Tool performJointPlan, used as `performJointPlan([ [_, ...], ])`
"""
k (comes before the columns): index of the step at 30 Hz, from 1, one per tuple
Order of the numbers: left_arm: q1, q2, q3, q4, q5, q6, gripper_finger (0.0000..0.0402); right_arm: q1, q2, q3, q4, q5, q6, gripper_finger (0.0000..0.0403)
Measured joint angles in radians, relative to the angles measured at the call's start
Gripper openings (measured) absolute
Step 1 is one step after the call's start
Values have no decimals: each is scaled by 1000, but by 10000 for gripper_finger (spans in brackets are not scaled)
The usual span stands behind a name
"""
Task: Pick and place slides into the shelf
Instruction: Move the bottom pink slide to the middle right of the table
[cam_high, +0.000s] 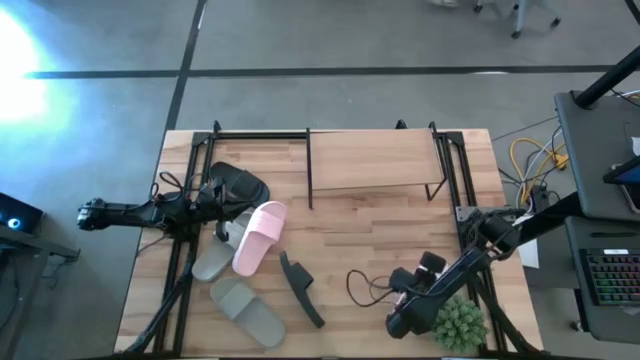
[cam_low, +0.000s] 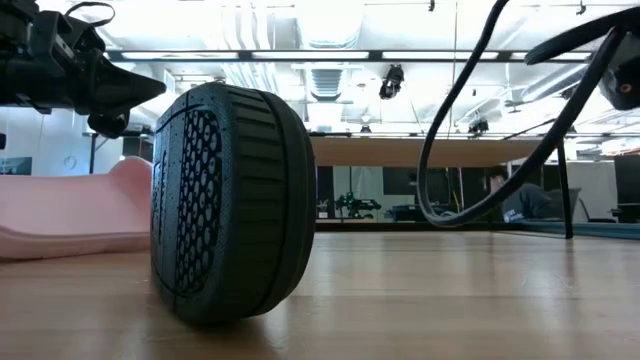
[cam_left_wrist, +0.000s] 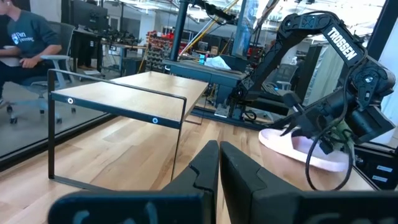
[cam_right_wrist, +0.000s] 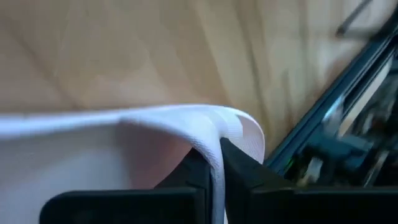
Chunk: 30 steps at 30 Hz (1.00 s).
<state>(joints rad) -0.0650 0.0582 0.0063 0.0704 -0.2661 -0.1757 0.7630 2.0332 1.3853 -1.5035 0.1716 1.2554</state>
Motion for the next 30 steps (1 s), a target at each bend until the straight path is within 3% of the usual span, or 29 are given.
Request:
performJointPlan([
  [9,0,0,0,0,0,0,1,-53,-20,-2,-29,322,-262,12],
  [13,0,0,0,0,0,0,1,-84,-38,-43,-27,411,-338,12],
  [19,0,0,0,0,0,0,1,-133,-166,-202,58,395,-361,12],
  [24,0,0,0,0,0,0,1,-196,-325,-332,166,379,-496,12],
  [30,0,0,0,0,0,0,1,-227,-470,-463,205,452,-600,13],
])
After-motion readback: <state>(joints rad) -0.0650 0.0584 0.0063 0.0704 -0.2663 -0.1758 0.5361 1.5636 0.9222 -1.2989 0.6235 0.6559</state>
